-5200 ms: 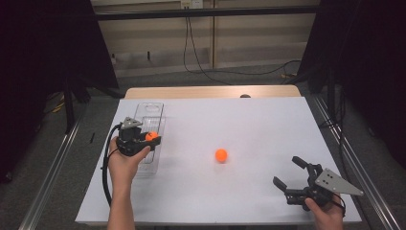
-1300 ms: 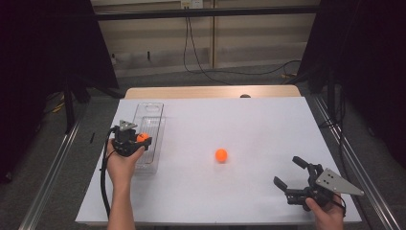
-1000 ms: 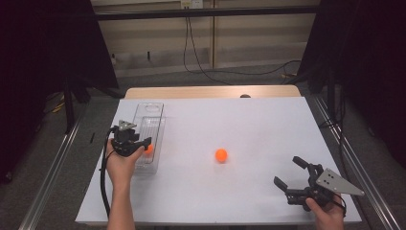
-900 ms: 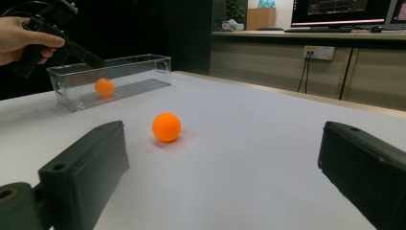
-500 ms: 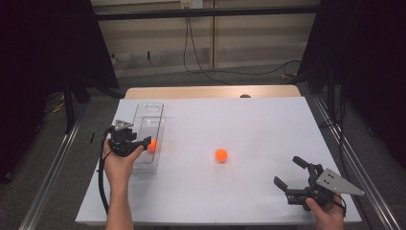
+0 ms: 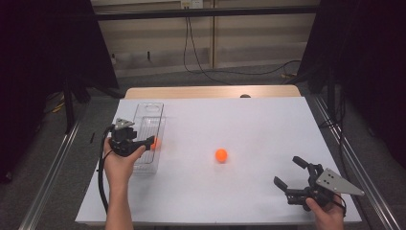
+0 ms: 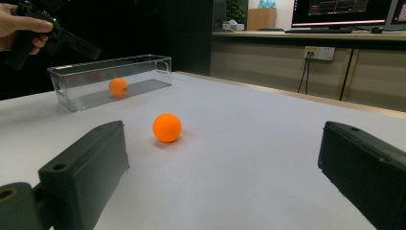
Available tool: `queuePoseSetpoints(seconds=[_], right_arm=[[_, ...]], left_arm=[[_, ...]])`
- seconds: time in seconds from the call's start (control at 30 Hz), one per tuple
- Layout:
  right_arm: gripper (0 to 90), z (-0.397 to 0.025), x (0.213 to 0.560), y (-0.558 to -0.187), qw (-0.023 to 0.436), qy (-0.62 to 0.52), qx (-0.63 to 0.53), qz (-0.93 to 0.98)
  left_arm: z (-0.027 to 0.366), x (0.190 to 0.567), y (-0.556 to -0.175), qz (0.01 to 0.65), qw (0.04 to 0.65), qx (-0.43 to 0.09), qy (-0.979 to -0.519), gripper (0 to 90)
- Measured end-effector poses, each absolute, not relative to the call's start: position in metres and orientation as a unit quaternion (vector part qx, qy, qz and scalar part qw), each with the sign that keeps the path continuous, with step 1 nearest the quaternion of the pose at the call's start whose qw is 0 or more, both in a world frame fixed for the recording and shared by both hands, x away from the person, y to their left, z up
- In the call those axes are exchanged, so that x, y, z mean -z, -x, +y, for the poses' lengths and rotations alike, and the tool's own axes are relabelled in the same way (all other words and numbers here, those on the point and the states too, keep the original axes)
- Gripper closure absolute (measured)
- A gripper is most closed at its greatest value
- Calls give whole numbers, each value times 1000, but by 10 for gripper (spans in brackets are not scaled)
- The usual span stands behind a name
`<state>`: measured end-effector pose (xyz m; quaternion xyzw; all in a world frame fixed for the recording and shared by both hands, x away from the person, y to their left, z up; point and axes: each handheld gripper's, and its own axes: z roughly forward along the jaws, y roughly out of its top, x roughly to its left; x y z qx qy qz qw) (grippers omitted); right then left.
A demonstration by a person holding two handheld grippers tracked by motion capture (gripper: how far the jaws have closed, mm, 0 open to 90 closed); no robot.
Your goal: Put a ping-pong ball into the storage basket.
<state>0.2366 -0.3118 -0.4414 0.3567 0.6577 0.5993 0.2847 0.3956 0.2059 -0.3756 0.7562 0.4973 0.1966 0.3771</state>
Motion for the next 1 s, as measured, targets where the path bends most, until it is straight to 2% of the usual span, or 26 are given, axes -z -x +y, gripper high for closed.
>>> queuePoseSetpoints(seconds=[0.5,1.0], right_arm=[[26,-312,441,-237,285,-355,-599,658],[26,-312,442,-237,281,-358,-598,660]], left_arm=[[193,371,-394,487,394,-172,-760,191],[179,367,-392,468,407,-151,-770,154]])
